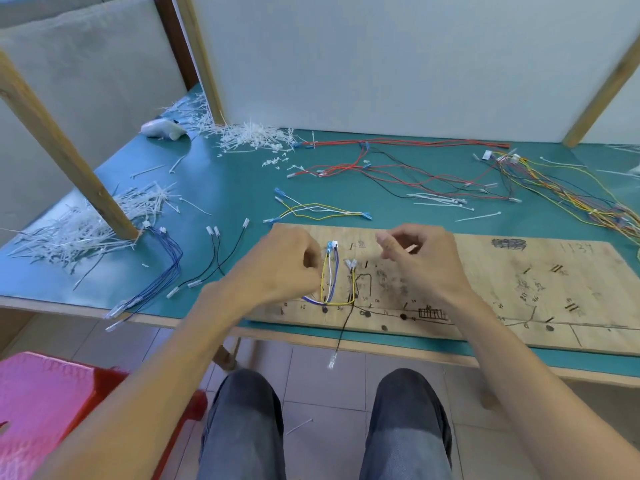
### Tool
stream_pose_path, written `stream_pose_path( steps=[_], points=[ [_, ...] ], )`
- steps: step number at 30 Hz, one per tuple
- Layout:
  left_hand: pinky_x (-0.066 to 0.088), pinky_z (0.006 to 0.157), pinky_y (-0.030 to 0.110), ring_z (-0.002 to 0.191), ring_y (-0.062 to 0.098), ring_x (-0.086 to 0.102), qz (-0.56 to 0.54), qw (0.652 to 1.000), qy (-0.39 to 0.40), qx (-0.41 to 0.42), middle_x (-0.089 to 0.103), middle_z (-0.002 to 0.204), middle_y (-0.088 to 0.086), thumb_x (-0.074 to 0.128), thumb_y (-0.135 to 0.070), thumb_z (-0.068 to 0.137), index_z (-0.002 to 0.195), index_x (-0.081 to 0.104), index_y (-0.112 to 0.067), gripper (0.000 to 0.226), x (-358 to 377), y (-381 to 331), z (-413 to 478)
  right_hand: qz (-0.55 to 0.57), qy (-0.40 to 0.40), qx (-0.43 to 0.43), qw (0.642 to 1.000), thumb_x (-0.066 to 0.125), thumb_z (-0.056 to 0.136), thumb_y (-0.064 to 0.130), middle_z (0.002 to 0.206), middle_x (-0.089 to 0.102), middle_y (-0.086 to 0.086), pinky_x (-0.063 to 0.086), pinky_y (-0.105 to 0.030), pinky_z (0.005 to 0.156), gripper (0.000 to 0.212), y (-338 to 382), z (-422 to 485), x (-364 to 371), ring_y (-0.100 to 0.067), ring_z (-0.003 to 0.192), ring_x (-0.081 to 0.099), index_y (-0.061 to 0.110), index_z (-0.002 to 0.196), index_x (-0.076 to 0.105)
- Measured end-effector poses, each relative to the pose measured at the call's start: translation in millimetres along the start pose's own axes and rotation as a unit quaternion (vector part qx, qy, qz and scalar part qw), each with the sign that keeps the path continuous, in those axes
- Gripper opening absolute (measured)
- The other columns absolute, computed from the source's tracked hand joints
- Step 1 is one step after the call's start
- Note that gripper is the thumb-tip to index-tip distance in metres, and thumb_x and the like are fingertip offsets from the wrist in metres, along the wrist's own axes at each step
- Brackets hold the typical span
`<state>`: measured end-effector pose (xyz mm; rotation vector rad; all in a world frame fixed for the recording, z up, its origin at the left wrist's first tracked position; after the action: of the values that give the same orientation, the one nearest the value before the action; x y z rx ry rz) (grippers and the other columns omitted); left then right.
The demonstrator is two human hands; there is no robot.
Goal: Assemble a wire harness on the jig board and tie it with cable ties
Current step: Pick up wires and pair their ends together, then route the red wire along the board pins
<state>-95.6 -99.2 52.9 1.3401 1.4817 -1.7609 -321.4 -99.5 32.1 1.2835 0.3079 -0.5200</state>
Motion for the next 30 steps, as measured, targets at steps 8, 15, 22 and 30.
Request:
stream_pose_path(
  steps=[8,15,22,30],
  points=[
    [0.057,0.066,0.041,0.077,0.03,0.068,-0.031,0.991,-0.127,-0.027,0.072,0.071,0.011,0.056,-0.006,0.082,0.073,0.075,-0.008,0.02,-45,12,132,-0.008,0.046,0.075,0.996,0.074,0.095,0.044,0.047,0.055,0.009,0.032,-0.02,0.048,0.041,-37,67,24,-0.006,0.043,0.041,0.017,0.064,0.075],
    [0.06,0.083,0.037,0.089,0.026,0.072,-0.021,0.989,-0.139,-0.037,0.077,0.087,0.007,0.056,-0.009,0.088,0.087,0.078,-0.014,0.022,-40,39,247,0.029,-0.029,0.06,0.997,0.072,0.097,0.033,0.044,0.037,0.011,0.025,-0.018,0.047,0.051,-61,88,15,-0.005,0.045,0.03,0.003,0.057,0.06],
    [0.054,0.101,0.041,0.117,0.036,0.066,0.008,0.986,-0.156,-0.062,0.071,0.124,0.016,0.053,-0.008,0.096,0.121,0.073,-0.015,0.033,-33,63,344,0.009,-0.037,0.057,0.998,0.073,0.096,0.03,0.046,0.034,0.01,0.026,-0.023,0.049,0.05,-72,93,15,-0.006,0.047,0.029,0.001,0.058,0.057],
    [0.056,0.089,0.046,0.107,0.041,0.067,0.12,0.975,-0.181,-0.05,0.07,0.114,0.016,0.061,-0.004,0.092,0.104,0.074,-0.014,0.02,-21,62,398,-0.012,-0.028,0.046,0.998,0.073,0.095,0.031,0.049,0.031,0.008,0.026,-0.024,0.05,0.051,-70,94,14,-0.008,0.05,0.028,0.0,0.06,0.054]
  ],
)
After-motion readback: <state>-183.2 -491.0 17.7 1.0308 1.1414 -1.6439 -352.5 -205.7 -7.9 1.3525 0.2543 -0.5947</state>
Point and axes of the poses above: each hand's wrist, its own z-axis towards the middle knuckle, its own x-axis out of the palm, y = z × x, the point moved 9 cm from there along z, towards the middle knuckle
